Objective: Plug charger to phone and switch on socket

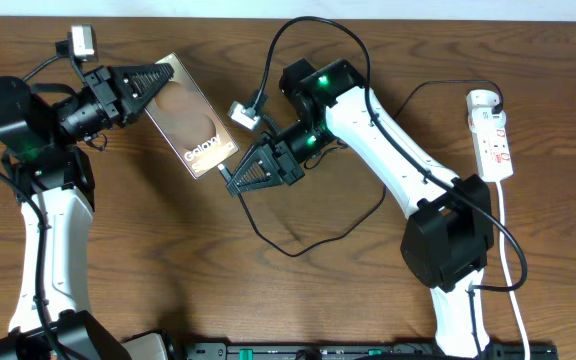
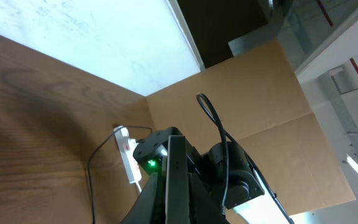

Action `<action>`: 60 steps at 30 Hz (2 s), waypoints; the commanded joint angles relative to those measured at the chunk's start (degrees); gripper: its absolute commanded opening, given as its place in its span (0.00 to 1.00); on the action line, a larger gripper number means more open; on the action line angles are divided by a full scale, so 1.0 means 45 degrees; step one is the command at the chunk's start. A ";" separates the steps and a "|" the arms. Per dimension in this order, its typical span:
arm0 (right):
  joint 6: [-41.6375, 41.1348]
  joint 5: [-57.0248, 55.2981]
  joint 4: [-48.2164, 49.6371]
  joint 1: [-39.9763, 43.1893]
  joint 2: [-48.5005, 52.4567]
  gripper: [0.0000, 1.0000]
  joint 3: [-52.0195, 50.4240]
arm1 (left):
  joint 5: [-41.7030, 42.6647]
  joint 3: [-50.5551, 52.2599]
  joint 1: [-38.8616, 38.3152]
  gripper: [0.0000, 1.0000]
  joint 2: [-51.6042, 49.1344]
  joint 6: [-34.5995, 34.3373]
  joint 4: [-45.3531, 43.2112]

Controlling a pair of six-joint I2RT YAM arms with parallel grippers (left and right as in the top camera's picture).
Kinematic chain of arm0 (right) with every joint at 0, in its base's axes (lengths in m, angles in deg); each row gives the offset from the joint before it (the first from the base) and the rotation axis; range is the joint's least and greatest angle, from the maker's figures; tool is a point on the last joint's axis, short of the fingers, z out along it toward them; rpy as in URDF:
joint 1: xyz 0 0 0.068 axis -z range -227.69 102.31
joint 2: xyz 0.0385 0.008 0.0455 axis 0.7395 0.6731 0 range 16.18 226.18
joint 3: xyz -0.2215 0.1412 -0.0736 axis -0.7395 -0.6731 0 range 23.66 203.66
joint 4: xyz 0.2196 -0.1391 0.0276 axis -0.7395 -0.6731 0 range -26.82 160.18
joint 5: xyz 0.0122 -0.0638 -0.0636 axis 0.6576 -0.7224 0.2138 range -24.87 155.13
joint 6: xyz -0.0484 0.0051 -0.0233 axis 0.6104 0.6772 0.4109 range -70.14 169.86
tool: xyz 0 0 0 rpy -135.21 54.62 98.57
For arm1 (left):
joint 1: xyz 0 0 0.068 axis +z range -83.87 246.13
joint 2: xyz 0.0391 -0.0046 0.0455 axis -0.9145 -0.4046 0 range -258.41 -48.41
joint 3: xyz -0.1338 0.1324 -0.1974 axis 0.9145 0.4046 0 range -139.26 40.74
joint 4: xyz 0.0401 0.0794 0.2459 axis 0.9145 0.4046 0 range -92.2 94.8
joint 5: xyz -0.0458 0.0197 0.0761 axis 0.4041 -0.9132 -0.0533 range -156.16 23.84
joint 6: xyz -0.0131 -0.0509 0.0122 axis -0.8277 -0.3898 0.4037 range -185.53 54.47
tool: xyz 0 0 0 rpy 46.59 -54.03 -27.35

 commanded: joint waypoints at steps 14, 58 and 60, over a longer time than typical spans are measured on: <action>-0.0092 0.0253 0.0024 -0.0136 -0.0053 0.02 -0.0068 | 0.0262 -0.0141 -0.0015 0.07 0.0034 -0.0413 -0.0063; 0.0296 0.1015 -0.0087 -0.0350 -0.0058 0.01 -0.0068 | 0.0641 -0.0141 -0.0015 0.07 0.0034 -0.0330 -0.0068; 0.0301 0.1010 -0.0160 -0.0321 -0.0058 0.01 -0.0068 | 0.0641 -0.0141 -0.0015 0.07 0.0034 -0.0277 -0.0068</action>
